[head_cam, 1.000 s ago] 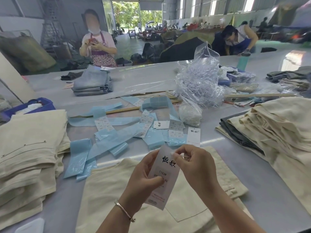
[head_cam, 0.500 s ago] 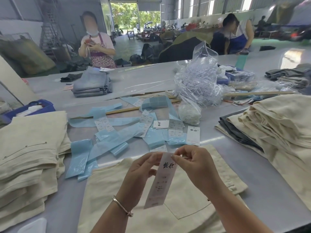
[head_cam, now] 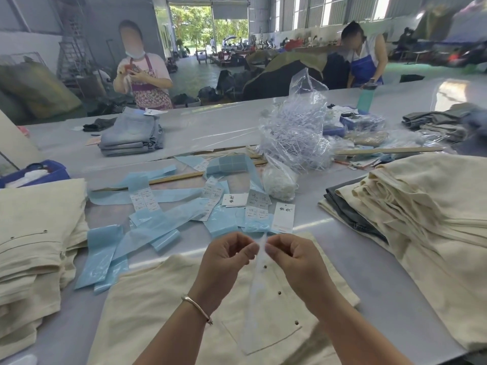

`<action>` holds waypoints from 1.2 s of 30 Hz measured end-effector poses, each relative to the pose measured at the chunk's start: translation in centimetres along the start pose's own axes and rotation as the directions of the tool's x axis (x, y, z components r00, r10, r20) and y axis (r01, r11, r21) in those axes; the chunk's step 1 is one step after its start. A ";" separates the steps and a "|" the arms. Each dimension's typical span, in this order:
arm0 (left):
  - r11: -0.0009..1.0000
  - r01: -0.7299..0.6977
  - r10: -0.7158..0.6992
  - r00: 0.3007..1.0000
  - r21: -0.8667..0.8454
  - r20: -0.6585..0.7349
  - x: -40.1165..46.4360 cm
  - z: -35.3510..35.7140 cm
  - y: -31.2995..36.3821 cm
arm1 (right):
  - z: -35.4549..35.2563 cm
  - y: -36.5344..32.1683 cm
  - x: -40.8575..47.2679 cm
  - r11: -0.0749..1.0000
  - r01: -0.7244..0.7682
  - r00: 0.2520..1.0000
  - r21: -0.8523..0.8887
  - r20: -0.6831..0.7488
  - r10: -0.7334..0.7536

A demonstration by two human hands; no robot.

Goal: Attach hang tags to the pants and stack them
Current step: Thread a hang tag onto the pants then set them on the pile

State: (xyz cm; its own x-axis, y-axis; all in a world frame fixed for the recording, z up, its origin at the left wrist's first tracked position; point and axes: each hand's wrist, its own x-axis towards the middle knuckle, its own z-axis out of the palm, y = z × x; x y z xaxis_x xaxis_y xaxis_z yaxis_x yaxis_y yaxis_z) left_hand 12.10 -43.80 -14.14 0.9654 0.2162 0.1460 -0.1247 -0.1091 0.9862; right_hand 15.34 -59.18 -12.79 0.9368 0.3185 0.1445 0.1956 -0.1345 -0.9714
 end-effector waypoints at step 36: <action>0.664 -0.045 -0.278 0.912 0.746 0.303 1.1 14.4 -10.7 | -11.6 12.6 1.0 0.857 0.035 0.978 -0.514 0.193 0.076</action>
State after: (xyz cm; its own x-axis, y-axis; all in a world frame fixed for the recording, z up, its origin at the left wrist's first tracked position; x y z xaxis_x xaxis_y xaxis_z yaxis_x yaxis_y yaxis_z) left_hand 17.80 -56.34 -25.67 0.9841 -0.0662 -0.1650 0.0446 -0.8064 0.5897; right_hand 22.13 -71.46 -22.70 0.8755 0.4823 0.0315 0.3495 -0.5868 -0.7304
